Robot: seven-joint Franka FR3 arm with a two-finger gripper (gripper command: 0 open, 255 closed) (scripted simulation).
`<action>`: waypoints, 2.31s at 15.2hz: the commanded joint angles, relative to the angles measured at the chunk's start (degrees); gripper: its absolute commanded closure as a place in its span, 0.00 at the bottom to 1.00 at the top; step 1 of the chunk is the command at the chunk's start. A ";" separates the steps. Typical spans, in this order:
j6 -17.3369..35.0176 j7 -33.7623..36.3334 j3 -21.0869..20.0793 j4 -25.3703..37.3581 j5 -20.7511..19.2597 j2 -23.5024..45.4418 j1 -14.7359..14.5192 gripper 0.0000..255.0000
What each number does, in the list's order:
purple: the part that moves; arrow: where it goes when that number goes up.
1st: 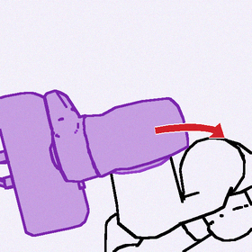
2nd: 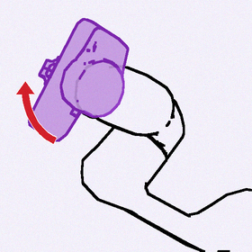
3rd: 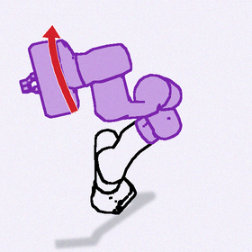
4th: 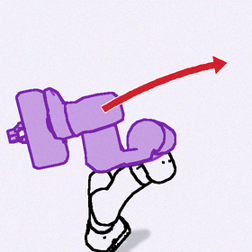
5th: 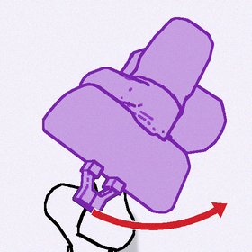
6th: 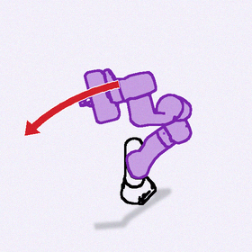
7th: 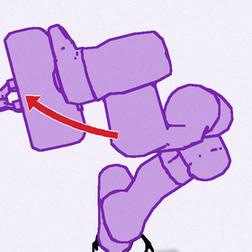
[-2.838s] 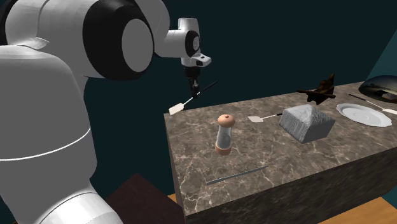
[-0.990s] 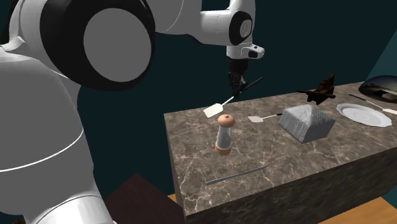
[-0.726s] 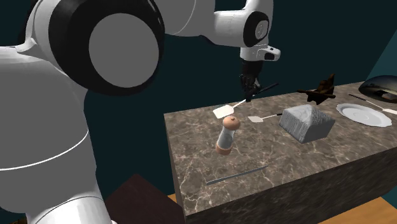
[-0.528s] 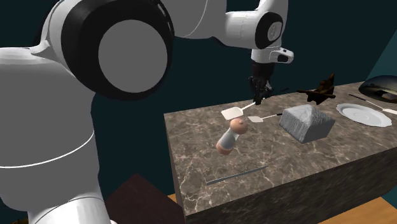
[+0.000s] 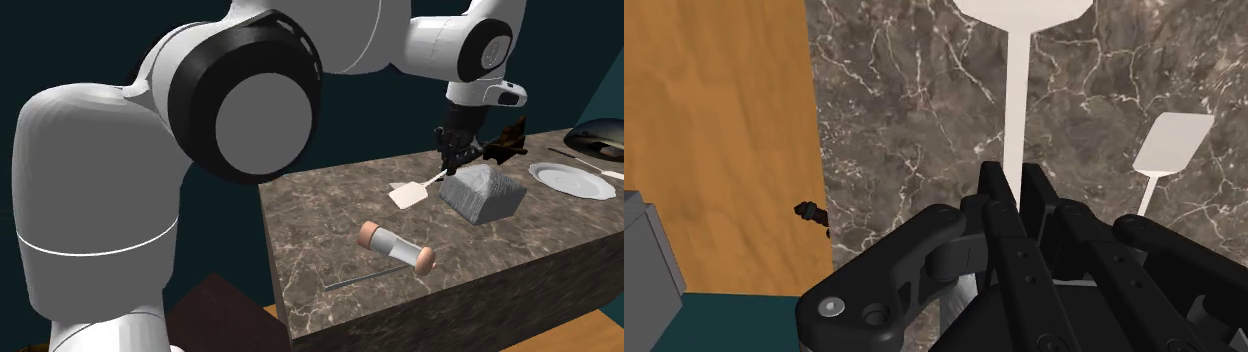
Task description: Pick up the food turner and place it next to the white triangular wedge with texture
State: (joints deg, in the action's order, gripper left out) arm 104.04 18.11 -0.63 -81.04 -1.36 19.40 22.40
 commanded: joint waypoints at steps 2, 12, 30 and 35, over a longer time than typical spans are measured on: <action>-1.80 -3.37 0.94 5.86 0.54 3.98 2.26 1.00; 1.27 -6.48 1.69 7.25 1.11 8.40 4.65 1.00; 14.00 -6.37 1.66 -3.34 1.11 10.54 4.63 1.00; 17.18 -6.35 1.66 -5.23 1.12 11.84 4.63 1.00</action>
State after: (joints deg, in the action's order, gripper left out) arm 120.42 11.75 1.04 -85.87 -0.24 30.85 27.03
